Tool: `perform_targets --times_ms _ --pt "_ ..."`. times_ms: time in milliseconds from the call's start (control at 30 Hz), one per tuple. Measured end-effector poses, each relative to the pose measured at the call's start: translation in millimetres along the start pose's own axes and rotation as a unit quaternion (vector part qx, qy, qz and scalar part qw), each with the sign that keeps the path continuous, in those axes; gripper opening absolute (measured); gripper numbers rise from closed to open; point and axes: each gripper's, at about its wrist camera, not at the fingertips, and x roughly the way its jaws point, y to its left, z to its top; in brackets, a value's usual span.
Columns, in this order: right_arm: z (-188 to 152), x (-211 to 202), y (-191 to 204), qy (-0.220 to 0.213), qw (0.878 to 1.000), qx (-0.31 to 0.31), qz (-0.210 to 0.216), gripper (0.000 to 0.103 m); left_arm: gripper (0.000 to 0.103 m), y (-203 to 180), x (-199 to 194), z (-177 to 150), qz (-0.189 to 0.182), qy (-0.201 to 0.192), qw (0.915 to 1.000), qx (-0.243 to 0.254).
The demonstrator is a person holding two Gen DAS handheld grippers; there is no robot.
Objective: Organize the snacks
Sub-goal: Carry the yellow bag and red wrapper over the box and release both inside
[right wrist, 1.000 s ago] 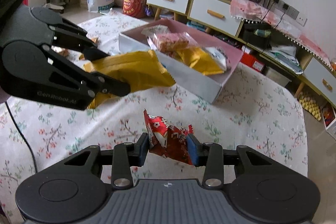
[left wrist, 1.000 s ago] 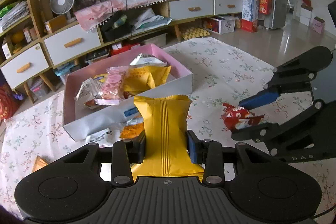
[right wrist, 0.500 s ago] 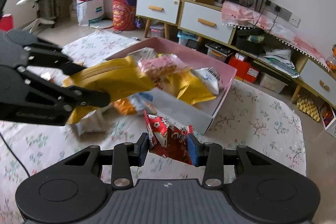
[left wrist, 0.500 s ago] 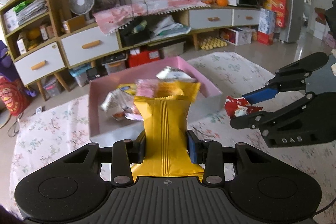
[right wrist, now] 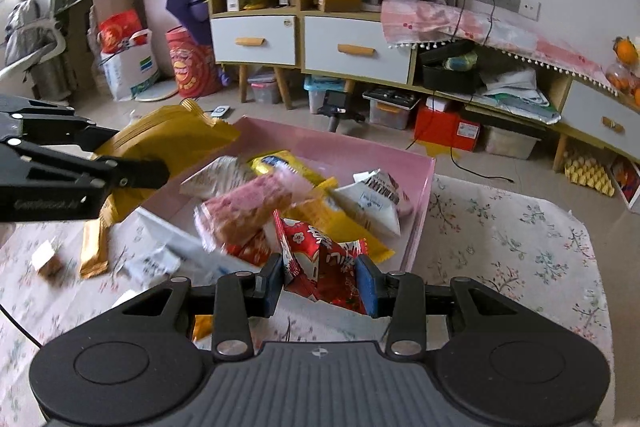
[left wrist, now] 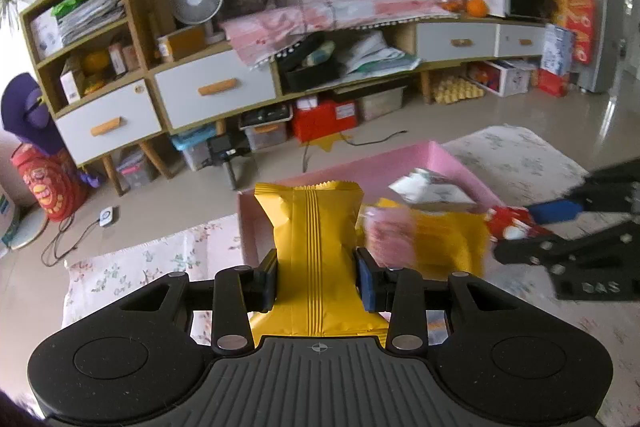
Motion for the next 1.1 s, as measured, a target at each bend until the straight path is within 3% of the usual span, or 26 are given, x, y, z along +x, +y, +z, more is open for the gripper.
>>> perform_targets --times_ms 333,567,700,800,1000,1067,1100 --pt "1.3 29.9 -6.2 0.022 0.999 0.025 0.004 0.015 0.036 18.4 58.4 6.1 0.026 0.019 0.9994 -0.016" --pt "-1.0 38.3 -3.8 0.024 0.999 0.028 -0.008 0.015 0.036 26.6 74.0 9.9 0.013 0.009 0.9994 -0.030" --pt "-0.9 42.1 -4.5 0.018 0.999 0.037 -0.021 0.015 0.036 31.2 82.1 12.9 -0.023 0.001 0.9988 -0.043" --pt "0.1 45.8 -4.9 0.016 0.999 0.046 -0.023 0.015 0.040 31.2 90.1 13.3 -0.048 0.015 0.9976 -0.046" --pt "0.3 46.9 -3.5 0.013 0.999 0.045 -0.027 0.023 0.047 33.4 86.4 8.2 -0.056 0.010 0.9963 -0.065" --pt "0.7 45.2 -1.5 0.014 0.999 0.042 -0.026 0.029 0.066 31.5 83.8 7.2 -0.053 0.014 0.9969 -0.057" --pt "1.1 43.7 -1.1 0.012 0.999 0.042 -0.027 0.036 0.068 30.8 81.6 6.2 -0.050 0.013 0.9973 -0.052"
